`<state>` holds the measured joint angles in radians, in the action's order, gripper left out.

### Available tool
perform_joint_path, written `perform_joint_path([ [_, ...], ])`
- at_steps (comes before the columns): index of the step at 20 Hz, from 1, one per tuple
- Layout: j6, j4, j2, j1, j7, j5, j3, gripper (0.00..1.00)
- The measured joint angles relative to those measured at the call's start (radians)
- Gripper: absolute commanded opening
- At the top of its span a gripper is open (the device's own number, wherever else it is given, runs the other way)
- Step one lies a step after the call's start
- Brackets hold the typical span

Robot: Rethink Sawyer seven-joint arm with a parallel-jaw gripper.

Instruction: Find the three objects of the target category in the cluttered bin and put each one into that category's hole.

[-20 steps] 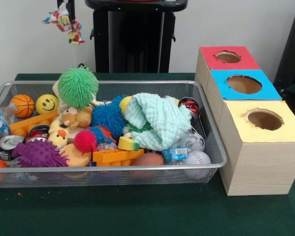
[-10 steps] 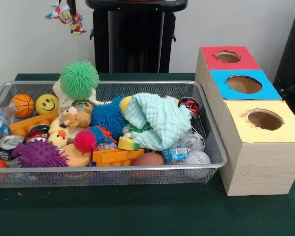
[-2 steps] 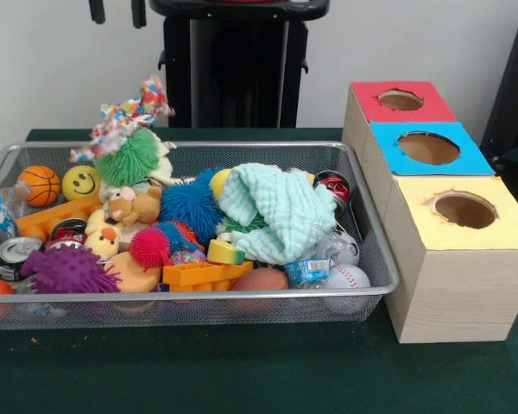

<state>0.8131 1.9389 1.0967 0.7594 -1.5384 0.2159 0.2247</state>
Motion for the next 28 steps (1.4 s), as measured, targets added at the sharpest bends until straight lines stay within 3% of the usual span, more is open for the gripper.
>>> perform_joint_path([
  [12,-0.005,0.000,-0.007,0.000,0.000,0.002,0.000,0.00],
  [16,-0.084,-0.001,-0.064,0.001,0.000,0.033,0.000,0.00],
  [22,-0.249,-0.016,-0.182,0.012,0.000,0.147,-0.001,0.00],
  [23,-0.293,-0.027,-0.228,0.021,0.000,0.189,0.000,0.00],
  [28,-0.323,-0.051,-0.303,0.044,0.000,0.254,-0.001,0.00],
])
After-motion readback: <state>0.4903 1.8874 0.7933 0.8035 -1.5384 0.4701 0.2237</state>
